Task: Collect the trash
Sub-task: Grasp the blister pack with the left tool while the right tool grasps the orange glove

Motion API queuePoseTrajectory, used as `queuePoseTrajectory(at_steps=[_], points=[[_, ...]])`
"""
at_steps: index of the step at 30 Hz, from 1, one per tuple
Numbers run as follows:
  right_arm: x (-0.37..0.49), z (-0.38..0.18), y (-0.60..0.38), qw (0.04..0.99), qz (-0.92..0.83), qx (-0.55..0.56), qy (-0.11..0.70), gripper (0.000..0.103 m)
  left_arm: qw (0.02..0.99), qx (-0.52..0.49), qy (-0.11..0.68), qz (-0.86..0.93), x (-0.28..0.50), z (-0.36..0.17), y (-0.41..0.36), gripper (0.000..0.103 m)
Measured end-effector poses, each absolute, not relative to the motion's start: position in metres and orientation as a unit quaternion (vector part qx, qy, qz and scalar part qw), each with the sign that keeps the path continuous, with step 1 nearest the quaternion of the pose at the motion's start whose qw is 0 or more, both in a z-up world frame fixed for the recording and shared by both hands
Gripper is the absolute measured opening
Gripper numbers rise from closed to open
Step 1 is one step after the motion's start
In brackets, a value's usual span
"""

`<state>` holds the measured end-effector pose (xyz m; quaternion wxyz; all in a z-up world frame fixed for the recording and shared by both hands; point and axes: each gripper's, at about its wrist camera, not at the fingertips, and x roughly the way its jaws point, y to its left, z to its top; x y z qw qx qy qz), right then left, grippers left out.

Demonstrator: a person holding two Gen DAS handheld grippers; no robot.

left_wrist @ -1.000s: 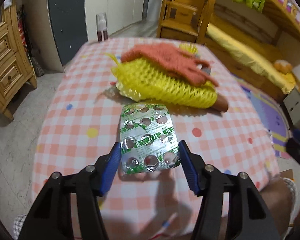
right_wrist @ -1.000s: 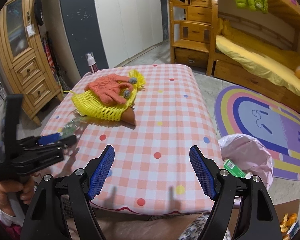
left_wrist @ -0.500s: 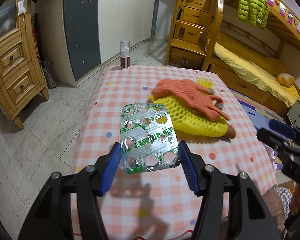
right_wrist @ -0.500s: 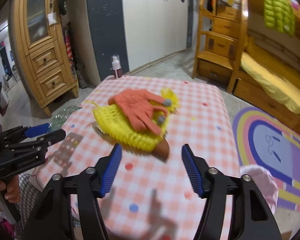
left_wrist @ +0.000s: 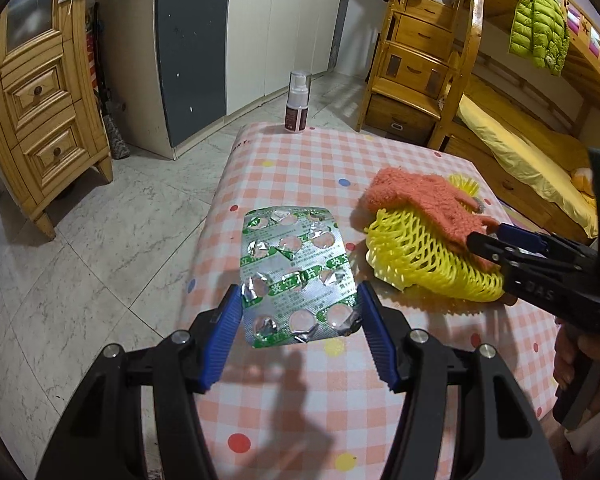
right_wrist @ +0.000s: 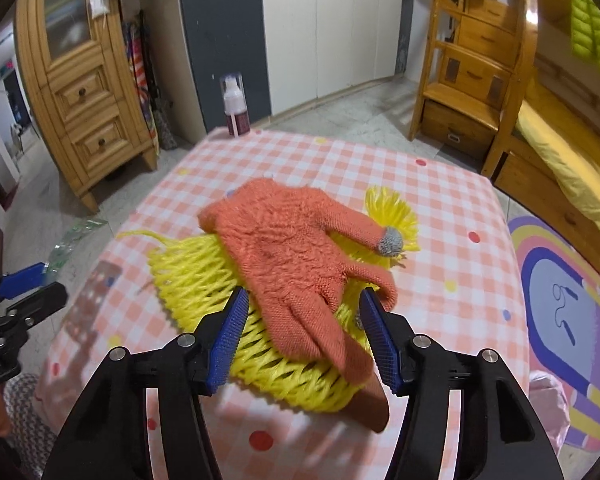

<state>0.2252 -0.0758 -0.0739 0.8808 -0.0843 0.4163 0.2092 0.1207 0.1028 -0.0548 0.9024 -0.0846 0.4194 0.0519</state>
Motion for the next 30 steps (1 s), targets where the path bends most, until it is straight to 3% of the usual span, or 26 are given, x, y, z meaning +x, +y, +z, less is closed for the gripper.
queuePoseTrajectory(at_steps=[2,4,5,16,21,30], points=[[0.227,-0.080,-0.072,0.876,0.210,-0.094,0.424,0.043,0.901,-0.088,0.423,0.050,0.121,-0.058,0.104,0.057],[0.226,-0.081,-0.070,0.875,0.210,-0.103,0.424,0.019,0.900,-0.088,0.424,0.050,0.120,-0.060,0.103,0.057],[0.225,-0.080,-0.070,0.878,0.208,-0.106,0.417,0.013,0.900,-0.089,0.425,0.050,0.120,-0.060,0.104,0.057],[0.179,0.040,-0.104,0.941,0.221,-0.045,0.252,0.012,0.911,-0.085,0.402,0.047,0.106,-0.037,0.100,0.057],[0.156,0.056,-0.126,0.939,0.219,-0.026,0.262,0.012,0.916,-0.075,0.394,0.023,0.098,-0.027,0.082,0.057],[0.117,0.036,-0.164,0.935,0.182,-0.008,0.305,0.012,0.920,-0.061,0.382,-0.057,0.082,-0.012,0.036,0.057]])
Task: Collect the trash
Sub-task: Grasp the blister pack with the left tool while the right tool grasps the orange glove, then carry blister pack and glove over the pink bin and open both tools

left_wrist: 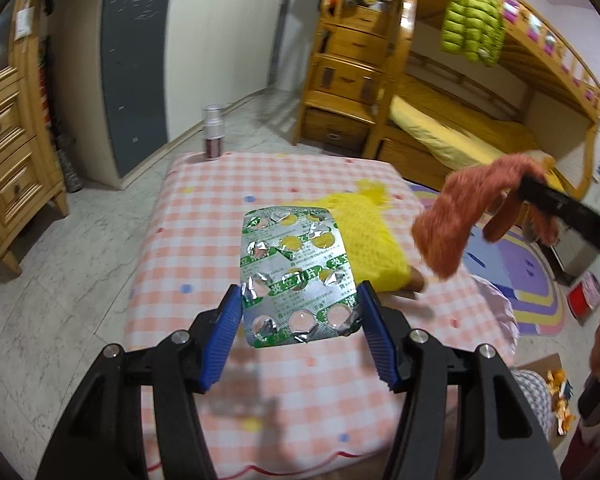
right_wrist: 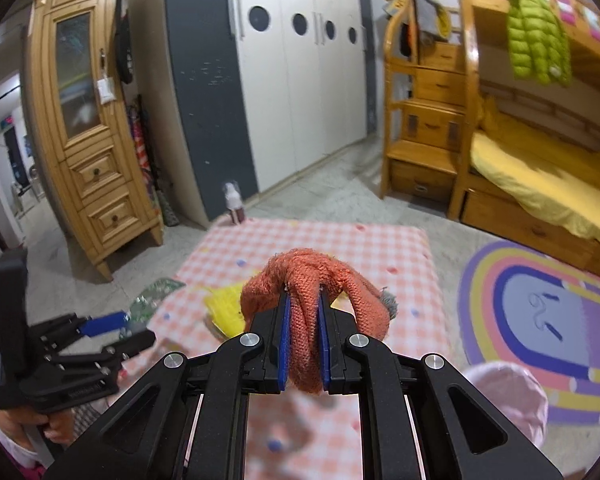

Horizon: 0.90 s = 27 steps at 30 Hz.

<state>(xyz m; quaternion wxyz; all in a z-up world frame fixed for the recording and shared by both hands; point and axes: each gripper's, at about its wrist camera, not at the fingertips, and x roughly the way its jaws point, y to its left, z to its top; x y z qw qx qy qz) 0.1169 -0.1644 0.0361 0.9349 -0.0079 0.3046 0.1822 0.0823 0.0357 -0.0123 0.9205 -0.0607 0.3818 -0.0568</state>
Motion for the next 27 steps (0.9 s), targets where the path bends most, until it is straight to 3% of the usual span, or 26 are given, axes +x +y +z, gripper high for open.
queuePoseTrajectory(at_steps=[27], points=[[0.038,-0.035,-0.394,0.925,-0.041,0.147,0.347,0.012,0.846,0.092,0.416,-0.320,0.111,-0.037,-0.236,0.057]])
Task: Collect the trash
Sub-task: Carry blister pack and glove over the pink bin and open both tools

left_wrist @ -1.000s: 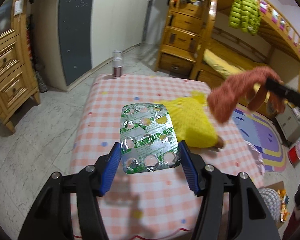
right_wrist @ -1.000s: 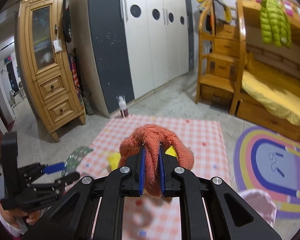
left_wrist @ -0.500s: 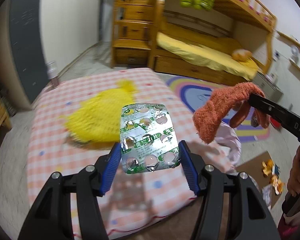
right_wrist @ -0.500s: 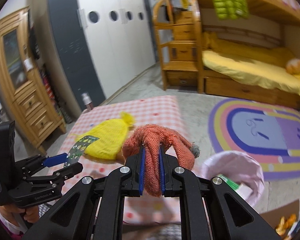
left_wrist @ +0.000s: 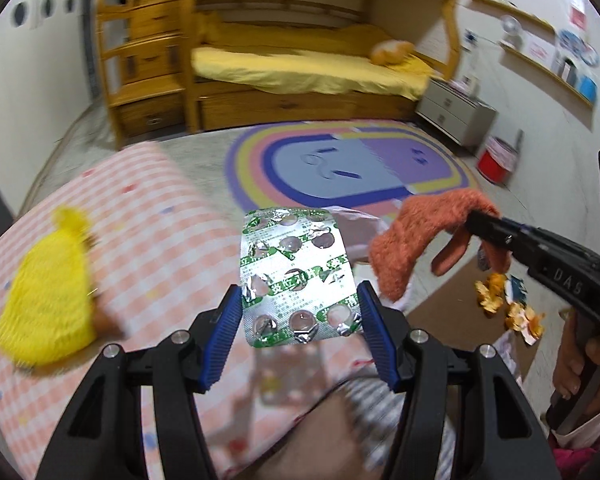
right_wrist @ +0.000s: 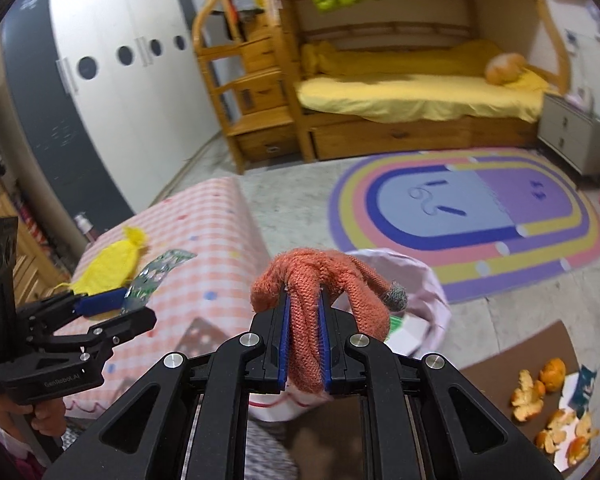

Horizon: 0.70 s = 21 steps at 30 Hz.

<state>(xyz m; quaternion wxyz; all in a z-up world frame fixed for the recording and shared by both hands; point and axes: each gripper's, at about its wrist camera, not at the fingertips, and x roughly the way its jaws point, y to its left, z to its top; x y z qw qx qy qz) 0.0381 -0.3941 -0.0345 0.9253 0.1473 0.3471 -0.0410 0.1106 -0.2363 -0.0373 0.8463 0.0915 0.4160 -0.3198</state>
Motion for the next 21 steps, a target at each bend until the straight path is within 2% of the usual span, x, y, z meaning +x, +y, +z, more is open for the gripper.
queuePoseTrajectory(at_steps=[14,15,16,17,18,19,21], points=[[0.073,-0.085,-0.457,0.899,-0.080,0.171,0.395,0.015,0.808,0.092,0.437,-0.384,0.159,-0.067,-0.331,0.058],[0.078,-0.090,-0.459,0.897,-0.081,0.173,0.399,0.016,0.809,0.091,0.436,-0.382,0.161,-0.067,-0.333,0.059],[0.084,-0.095,-0.462,0.894,-0.081,0.175,0.405,0.018,0.812,0.091,0.435,-0.379,0.164,-0.067,-0.334,0.071],[0.087,-0.099,-0.464,0.891,-0.080,0.177,0.409,0.020,0.816,0.089,0.433,-0.374,0.167,-0.066,-0.334,0.078],[0.092,-0.104,-0.466,0.888,-0.081,0.181,0.415,0.028,0.821,0.084,0.428,-0.367,0.169,-0.065,-0.332,0.084],[0.094,-0.108,-0.467,0.886,-0.082,0.184,0.419,0.036,0.824,0.077,0.427,-0.364,0.171,-0.063,-0.329,0.084],[0.096,-0.111,-0.467,0.883,-0.086,0.185,0.422,0.043,0.829,0.070,0.428,-0.352,0.175,-0.061,-0.320,0.084]])
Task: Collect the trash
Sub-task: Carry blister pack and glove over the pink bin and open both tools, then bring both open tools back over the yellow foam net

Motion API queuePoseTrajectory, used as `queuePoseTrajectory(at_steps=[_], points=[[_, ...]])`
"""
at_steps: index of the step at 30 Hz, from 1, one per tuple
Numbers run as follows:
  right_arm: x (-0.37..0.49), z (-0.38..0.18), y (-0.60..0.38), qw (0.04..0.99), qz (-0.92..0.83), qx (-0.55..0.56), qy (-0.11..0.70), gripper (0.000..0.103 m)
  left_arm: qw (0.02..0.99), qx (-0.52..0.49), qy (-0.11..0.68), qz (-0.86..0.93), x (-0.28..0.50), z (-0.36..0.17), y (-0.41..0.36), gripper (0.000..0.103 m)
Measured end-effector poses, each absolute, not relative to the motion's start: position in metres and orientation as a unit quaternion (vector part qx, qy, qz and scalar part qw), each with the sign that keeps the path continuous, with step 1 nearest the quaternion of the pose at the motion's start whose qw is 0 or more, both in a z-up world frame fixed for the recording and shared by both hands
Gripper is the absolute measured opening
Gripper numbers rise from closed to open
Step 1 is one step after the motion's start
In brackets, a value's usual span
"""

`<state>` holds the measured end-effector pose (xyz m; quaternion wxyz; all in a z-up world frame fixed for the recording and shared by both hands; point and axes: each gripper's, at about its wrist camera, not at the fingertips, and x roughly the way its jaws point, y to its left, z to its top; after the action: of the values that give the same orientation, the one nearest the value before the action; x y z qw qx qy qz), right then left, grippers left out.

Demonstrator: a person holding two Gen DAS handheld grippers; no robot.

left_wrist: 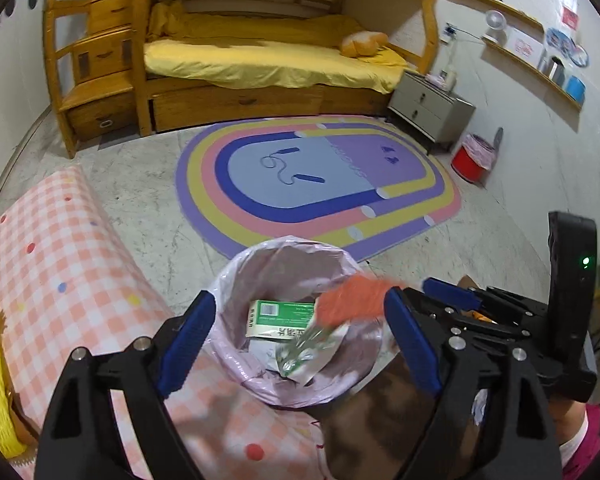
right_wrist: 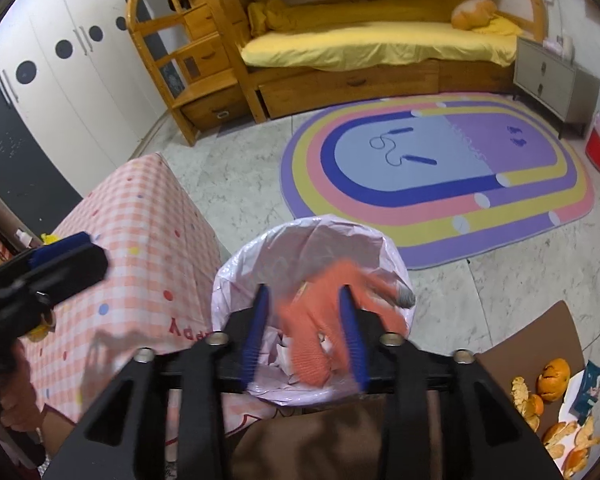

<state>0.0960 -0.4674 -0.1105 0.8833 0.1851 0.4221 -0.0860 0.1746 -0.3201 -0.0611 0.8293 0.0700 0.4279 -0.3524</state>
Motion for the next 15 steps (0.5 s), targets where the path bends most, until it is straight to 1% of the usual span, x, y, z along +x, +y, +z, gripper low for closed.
queuePoseTrajectory(at_steps=[1,5,15], points=[[0.094,-0.110,-0.466,0.884,-0.086,0.186,0.420,0.044,0.833,0.068,0.427,-0.347,0.176,-0.059,-0.317,0.084],[0.085,-0.098,-0.461,0.889,-0.084,0.189,0.408,0.044,0.849,0.054,0.419,-0.317,0.176,-0.054,-0.293,0.084],[0.058,-0.047,-0.421,0.915,-0.049,0.173,0.360,0.044,0.879,0.045,0.394,-0.267,0.150,-0.029,-0.229,0.084]])
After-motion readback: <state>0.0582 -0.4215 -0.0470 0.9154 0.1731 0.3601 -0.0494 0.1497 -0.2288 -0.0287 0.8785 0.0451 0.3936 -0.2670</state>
